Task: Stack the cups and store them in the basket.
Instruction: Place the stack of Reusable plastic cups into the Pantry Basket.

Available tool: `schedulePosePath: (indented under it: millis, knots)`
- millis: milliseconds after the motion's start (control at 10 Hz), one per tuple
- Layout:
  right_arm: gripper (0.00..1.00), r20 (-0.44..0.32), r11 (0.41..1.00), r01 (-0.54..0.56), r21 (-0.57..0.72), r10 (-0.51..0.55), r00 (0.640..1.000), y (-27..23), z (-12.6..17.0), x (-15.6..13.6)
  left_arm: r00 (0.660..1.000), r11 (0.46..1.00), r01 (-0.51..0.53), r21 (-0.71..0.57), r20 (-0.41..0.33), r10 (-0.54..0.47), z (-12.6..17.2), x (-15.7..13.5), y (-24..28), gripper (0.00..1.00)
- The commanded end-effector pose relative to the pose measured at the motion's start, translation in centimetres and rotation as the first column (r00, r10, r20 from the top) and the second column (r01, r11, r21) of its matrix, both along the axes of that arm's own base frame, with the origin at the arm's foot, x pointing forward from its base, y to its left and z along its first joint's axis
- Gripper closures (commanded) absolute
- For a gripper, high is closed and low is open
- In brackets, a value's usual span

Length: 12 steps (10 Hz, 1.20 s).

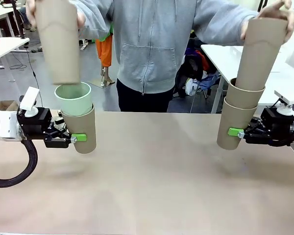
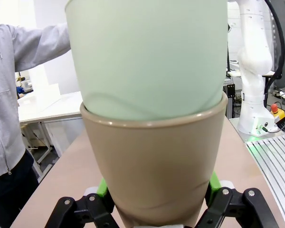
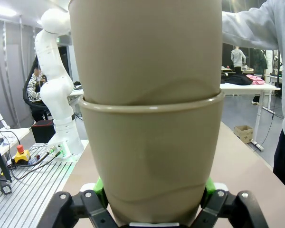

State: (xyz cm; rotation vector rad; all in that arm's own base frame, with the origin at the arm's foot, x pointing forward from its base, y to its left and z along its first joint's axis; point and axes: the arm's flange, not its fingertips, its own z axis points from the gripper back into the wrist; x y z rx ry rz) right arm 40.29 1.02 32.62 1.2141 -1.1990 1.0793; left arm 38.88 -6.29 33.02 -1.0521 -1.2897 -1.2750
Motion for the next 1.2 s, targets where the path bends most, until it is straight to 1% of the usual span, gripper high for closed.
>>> schedulePosePath:
  millis: [0,1100]
  knots:
    - [0.16,0.017,1.0,0.004,-0.004,-0.004,1.0,-0.01,0.18,-0.15,1.0,1.0,0.001,-0.002,0.012,-0.001,0.3,-0.01,0.01,0.15]
    - [0.16,0.017,1.0,0.004,-0.004,-0.004,1.0,-0.01,0.18,-0.15,1.0,1.0,0.001,-0.002,0.012,-0.001,0.3,-0.01,0.01,0.15]
